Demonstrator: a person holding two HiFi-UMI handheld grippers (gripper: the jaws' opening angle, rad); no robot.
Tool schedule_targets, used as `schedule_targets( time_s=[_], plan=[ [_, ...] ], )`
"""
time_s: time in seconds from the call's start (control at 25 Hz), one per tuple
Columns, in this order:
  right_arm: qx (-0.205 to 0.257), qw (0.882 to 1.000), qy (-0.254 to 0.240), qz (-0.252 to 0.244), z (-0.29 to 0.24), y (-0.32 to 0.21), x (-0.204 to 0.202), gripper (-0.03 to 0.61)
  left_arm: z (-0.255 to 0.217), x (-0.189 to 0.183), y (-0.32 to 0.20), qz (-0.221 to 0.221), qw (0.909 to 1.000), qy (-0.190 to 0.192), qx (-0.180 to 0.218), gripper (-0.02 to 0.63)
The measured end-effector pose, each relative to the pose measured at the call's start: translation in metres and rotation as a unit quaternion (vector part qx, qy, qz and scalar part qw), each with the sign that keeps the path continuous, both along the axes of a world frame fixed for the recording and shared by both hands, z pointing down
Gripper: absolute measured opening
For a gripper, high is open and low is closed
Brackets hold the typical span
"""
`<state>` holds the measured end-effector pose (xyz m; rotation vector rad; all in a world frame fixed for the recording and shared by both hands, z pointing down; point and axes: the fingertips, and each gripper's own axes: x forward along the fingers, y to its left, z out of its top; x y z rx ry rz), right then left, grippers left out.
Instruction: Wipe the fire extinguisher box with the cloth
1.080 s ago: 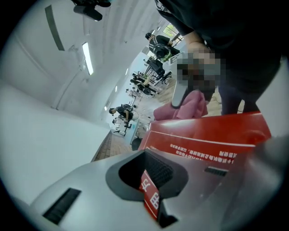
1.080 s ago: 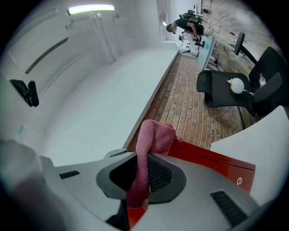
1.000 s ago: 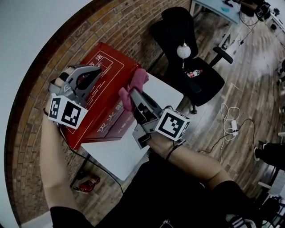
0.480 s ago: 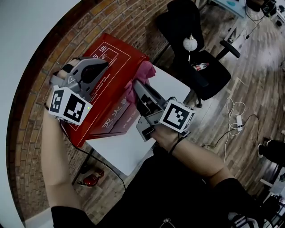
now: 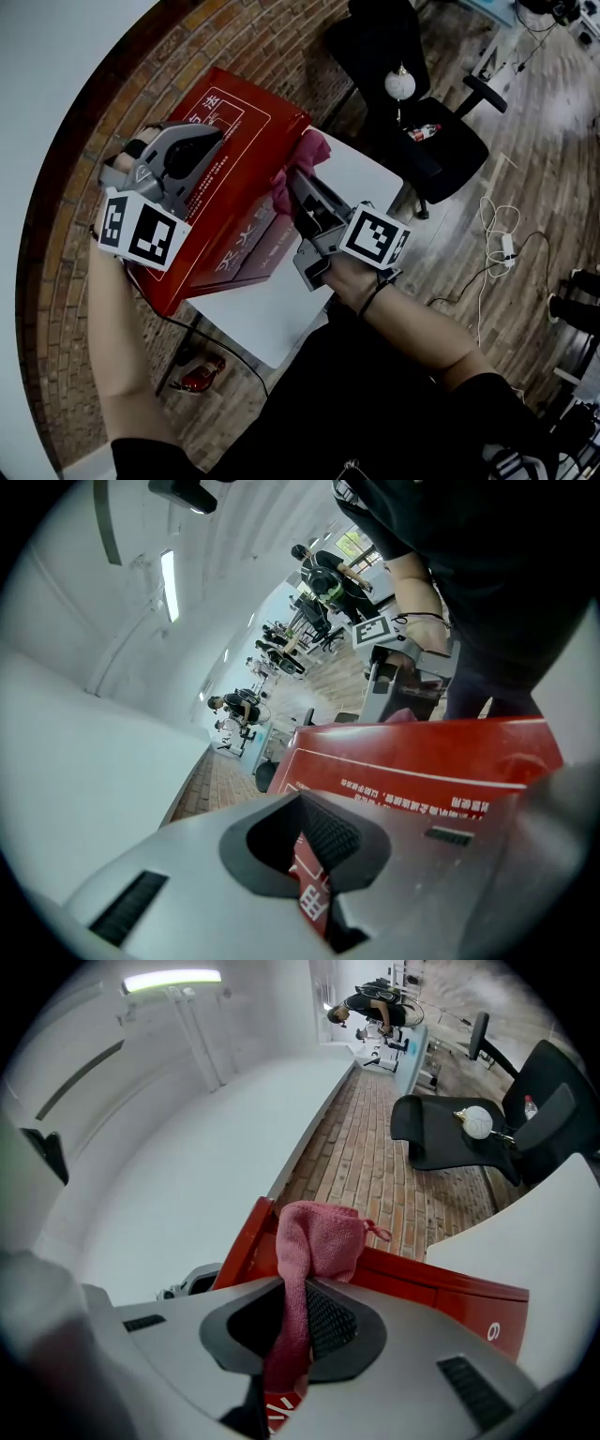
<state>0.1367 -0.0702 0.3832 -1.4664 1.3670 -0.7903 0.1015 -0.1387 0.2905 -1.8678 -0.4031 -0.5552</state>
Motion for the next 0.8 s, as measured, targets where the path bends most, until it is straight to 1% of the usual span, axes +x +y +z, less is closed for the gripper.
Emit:
schedule_targets(
  time_s=[0.2,0.36,0.56,0.8],
  plan=[
    [-0.025,1.0,-0.013,0.004,0.027,-0.002,0.002,0.064,0.0,0.0,-0.001,-0.002,1.0,0.001,0.0,0.018],
    [-0.039,0.999,-0.013,0.003,0.048,-0.004,0.006,0.064,0.0,0.0,-0.002,-0.005,1.0,0.002,0.001,0.018],
    [-0.055,0.998,-0.013,0.005,0.073,-0.007,0.012,0.064,0.001,0.0,0.003,0.005,1.0,0.0,0.001,0.018],
    [-0.08,0.997,-0.021,0.008,0.1,-0.009,0.02,0.064,0.001,0.0,0.003,0.005,1.0,0.0,0.001,0.018]
  ],
)
